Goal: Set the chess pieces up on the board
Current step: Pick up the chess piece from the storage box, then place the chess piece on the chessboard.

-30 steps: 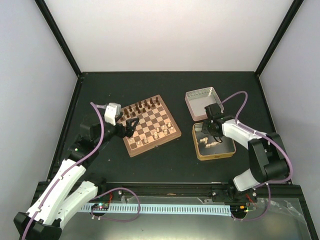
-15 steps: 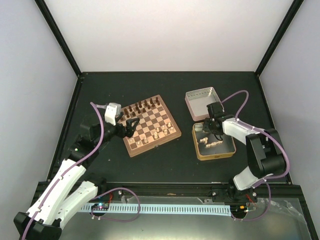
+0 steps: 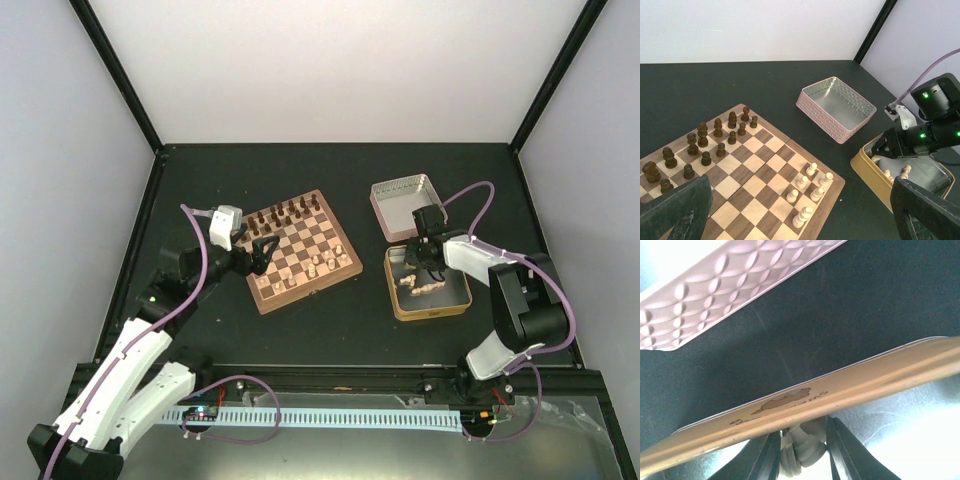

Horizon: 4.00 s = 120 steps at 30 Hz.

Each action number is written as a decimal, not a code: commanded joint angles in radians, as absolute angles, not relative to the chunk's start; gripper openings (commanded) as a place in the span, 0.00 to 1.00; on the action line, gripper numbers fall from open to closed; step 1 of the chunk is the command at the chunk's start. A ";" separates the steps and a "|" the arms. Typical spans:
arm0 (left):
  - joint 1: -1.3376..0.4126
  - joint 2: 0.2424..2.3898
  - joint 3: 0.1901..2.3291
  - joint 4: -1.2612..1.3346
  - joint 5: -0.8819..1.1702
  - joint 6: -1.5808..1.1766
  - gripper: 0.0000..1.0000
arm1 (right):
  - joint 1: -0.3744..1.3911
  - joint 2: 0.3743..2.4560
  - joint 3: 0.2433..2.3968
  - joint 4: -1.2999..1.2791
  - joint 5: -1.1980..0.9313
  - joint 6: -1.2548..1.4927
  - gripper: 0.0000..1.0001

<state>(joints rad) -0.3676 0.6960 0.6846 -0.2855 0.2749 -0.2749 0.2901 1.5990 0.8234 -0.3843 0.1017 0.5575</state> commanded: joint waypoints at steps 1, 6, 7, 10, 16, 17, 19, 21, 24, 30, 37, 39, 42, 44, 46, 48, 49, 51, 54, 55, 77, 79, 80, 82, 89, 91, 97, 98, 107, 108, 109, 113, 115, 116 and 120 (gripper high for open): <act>-0.361 0.703 0.687 -0.254 0.296 -0.288 0.99 | 0.284 1.630 0.837 -0.473 0.119 0.549 0.27; -0.360 0.706 0.686 -0.250 0.301 -0.290 0.99 | 0.284 1.658 0.871 -0.512 0.108 0.547 0.34; -0.360 0.706 0.687 -0.249 0.302 -0.290 0.99 | 0.283 1.659 0.876 -0.517 0.106 0.546 0.34; -0.361 0.706 0.687 -0.250 0.304 -0.290 0.99 | 0.284 1.657 0.888 -0.533 0.106 0.546 0.32; -0.360 0.703 0.685 -0.251 0.301 -0.290 0.99 | 0.284 1.622 0.869 -0.515 0.113 0.555 0.14; -0.360 0.703 0.685 -0.253 0.299 -0.290 0.99 | 0.284 1.609 0.862 -0.504 0.113 0.557 0.13; -0.360 0.703 0.684 -0.254 0.295 -0.291 0.99 | 0.284 1.579 0.838 -0.472 0.115 0.565 0.13; -0.360 0.702 0.682 -0.254 0.288 -0.295 0.99 | 0.284 1.539 0.818 -0.439 0.118 0.574 0.13; -0.360 0.701 0.680 -0.252 0.290 -0.297 0.99 | 0.284 1.489 0.797 -0.412 0.125 0.583 0.12; -0.360 0.711 0.659 -0.203 0.387 -0.324 0.99 | 0.285 1.368 0.754 -0.334 0.046 0.562 0.12; -0.361 0.767 0.632 -0.061 0.581 -0.486 0.99 | 0.300 1.198 0.713 -0.162 -0.276 0.512 0.12; -0.362 0.796 0.636 -0.037 0.631 -0.516 0.97 | 0.320 1.174 0.709 -0.090 -0.373 0.527 0.12; -0.362 0.844 0.646 -0.020 0.679 -0.579 0.93 | 0.370 1.171 0.720 0.027 -0.478 0.553 0.12; -0.362 0.865 0.649 0.004 0.708 -0.637 0.90 | 0.409 1.183 0.738 0.095 -0.534 0.561 0.12; -0.362 0.879 0.648 0.041 0.742 -0.703 0.88 | 0.450 1.200 0.763 0.149 -0.590 0.554 0.12; -0.362 0.884 0.651 0.070 0.758 -0.768 0.88 | 0.493 1.222 0.790 0.200 -0.633 0.537 0.12; -0.362 0.884 0.652 0.078 0.761 -0.797 0.88 | 0.514 1.232 0.802 0.224 -0.651 0.529 0.12; -0.362 0.883 0.653 0.093 0.762 -0.851 0.88 | 0.552 1.260 0.832 0.261 -0.684 0.512 0.12; -0.362 0.884 0.653 0.108 0.764 -0.937 0.87 | 0.600 1.303 0.882 0.279 -0.723 0.477 0.12; -0.362 0.886 0.652 0.121 0.773 -0.964 0.87 | 0.614 1.316 0.898 0.278 -0.734 0.463 0.12; -0.360 0.929 0.708 0.124 0.849 -1.100 0.59 | 0.710 1.407 1.141 -0.151 -0.804 -0.005 0.13; -0.360 0.930 0.708 0.128 0.852 -1.104 0.59 | 0.711 1.412 1.157 -0.202 -0.792 -0.044 0.13; -0.361 0.930 0.708 0.131 0.851 -1.104 0.59 | 0.713 1.413 1.163 -0.220 -0.785 -0.062 0.13; -0.360 0.932 0.710 0.141 0.855 -1.103 0.59 | 0.714 1.417 1.175 -0.245 -0.776 -0.077 0.13; -0.361 0.959 0.713 0.147 0.888 -1.120 0.53 | 0.727 1.434 1.214 -0.287 -0.761 -0.115 0.12; -0.362 0.971 0.713 0.145 0.903 -1.128 0.50 | 0.729 1.444 1.229 -0.304 -0.750 -0.126 0.13; -0.363 0.990 0.723 0.114 0.926 -1.122 0.35 | 0.737 1.458 1.247 -0.319 -0.729 -0.139 0.12; -0.363 0.993 0.726 0.106 0.931 -1.119 0.33 | 0.737 1.460 1.249 -0.318 -0.721 -0.136 0.13; -0.364 1.032 0.730 0.058 0.965 -1.095 0.23 | 0.759 1.489 1.282 -0.360 -0.693 -0.153 0.14; -0.363 1.036 0.731 0.054 0.967 -1.092 0.23 | 0.758 1.492 1.284 -0.364 -0.693 -0.155 0.14; -0.364 1.040 0.732 0.051 0.969 -1.090 0.23 | 0.759 1.492 1.284 -0.365 -0.691 -0.156 0.14; -0.364 1.051 0.731 0.044 0.977 -1.085 0.27 | 0.762 1.493 1.282 -0.359 -0.700 -0.158 0.14; -0.364 1.056 0.730 0.042 0.983 -1.085 0.28 | 0.762 1.490 1.278 -0.346 -0.706 -0.155 0.14; -0.364 1.060 0.729 0.041 0.984 -1.086 0.28 | 0.763 1.489 1.275 -0.340 -0.707 -0.153 0.14; -0.365 1.062 0.730 0.048 0.988 -1.093 0.22 | 0.764 1.483 1.262 -0.304 -0.709 -0.140 0.14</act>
